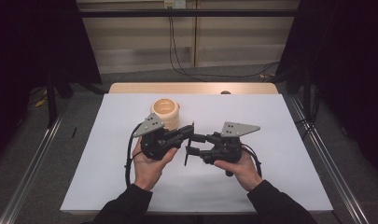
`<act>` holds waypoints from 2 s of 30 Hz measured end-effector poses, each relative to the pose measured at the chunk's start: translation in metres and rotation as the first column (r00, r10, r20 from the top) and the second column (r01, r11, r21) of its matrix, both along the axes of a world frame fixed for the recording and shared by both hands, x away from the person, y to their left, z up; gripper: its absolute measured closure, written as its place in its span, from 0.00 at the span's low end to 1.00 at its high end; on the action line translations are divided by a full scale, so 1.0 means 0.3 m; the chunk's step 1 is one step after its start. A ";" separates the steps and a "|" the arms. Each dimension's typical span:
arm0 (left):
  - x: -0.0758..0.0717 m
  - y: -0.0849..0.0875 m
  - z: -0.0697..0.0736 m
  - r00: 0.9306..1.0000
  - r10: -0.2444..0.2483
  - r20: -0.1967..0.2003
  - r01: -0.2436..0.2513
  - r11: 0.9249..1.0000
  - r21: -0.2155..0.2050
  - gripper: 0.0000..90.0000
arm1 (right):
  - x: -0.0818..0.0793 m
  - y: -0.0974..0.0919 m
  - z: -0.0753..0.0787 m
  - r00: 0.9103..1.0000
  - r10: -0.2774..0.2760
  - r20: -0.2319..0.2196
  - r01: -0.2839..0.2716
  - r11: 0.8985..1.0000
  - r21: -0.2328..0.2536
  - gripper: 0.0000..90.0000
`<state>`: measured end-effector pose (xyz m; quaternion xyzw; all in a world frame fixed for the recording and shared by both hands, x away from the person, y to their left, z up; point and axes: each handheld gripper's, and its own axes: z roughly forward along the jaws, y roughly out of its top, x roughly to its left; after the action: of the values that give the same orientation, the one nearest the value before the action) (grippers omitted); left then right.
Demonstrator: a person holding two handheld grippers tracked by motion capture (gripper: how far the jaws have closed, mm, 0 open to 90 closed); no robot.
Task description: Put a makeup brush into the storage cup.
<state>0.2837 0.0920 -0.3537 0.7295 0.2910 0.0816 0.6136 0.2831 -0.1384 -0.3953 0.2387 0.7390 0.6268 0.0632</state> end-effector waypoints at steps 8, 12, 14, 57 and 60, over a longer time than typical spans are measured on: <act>0.000 -0.005 -0.007 1.000 -0.015 -0.008 0.015 1.000 -0.008 0.94 | 0.004 0.001 -0.003 1.000 0.008 -0.010 -0.008 1.000 0.008 0.71; 0.001 -0.006 -0.013 1.000 -0.018 -0.014 0.018 1.000 -0.018 0.94 | 0.008 -0.010 -0.003 1.000 0.005 -0.019 -0.005 1.000 0.011 0.76; 0.001 -0.008 -0.015 1.000 -0.020 -0.015 0.020 1.000 -0.013 0.94 | 0.010 -0.011 -0.004 1.000 0.014 -0.020 -0.014 1.000 0.014 0.83; -0.004 -0.013 -0.023 0.998 -0.048 0.031 0.049 0.999 -0.022 0.92 | 0.014 -0.038 0.007 1.000 0.006 -0.022 -0.006 1.000 -0.005 0.92; -0.002 -0.013 -0.023 0.998 -0.051 0.037 0.052 0.998 -0.029 0.89 | 0.014 -0.038 0.008 1.000 0.004 -0.019 -0.005 1.000 -0.007 0.92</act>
<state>0.2832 0.0880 -0.3607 0.7258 0.2619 0.0745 0.6317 0.2872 -0.1498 -0.3928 0.2426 0.7423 0.6221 0.0558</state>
